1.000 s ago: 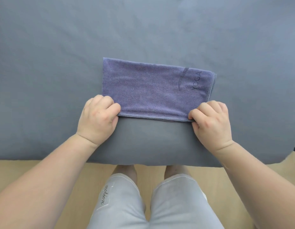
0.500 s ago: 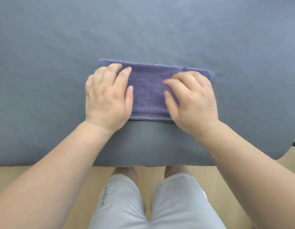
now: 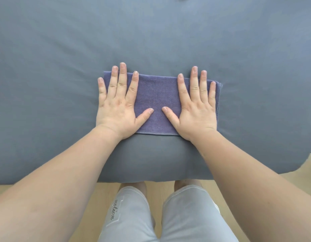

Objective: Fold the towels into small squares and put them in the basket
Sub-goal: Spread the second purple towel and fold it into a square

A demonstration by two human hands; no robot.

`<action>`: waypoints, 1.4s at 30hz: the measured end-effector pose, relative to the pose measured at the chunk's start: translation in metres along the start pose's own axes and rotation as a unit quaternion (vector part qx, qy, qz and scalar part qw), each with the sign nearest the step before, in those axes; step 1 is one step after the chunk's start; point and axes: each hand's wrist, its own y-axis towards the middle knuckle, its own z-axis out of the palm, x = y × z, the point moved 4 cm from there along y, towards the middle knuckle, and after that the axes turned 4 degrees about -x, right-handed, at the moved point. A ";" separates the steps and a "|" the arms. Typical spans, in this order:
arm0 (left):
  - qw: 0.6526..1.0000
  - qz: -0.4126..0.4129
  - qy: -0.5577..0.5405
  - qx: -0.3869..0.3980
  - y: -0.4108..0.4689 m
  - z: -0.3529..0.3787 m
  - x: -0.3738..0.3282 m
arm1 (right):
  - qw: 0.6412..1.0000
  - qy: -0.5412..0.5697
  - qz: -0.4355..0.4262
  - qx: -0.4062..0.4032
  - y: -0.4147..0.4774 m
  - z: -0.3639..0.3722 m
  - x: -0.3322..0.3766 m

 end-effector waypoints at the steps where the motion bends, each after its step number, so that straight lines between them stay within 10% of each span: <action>1: 1.000 -0.003 0.003 0.005 0.001 0.001 0.003 | 1.000 -0.005 0.002 -0.001 0.000 0.000 -0.005; 14: 1.000 -0.001 0.004 -0.006 0.001 -0.004 0.002 | 0.999 -0.040 -0.010 0.002 0.007 -0.008 -0.035; 25: 0.965 -0.129 -0.139 -0.181 -0.024 -0.031 0.045 | 0.999 0.010 0.001 -0.041 -0.003 -0.013 0.076; 33: 0.965 -0.165 -0.165 -0.119 -0.016 -0.026 0.055 | 1.000 0.001 0.017 -0.017 0.000 0.006 0.075; 42: 0.866 -0.294 -0.403 -0.030 -0.004 -0.043 0.054 | 1.000 -0.001 0.022 -0.004 0.001 0.010 0.075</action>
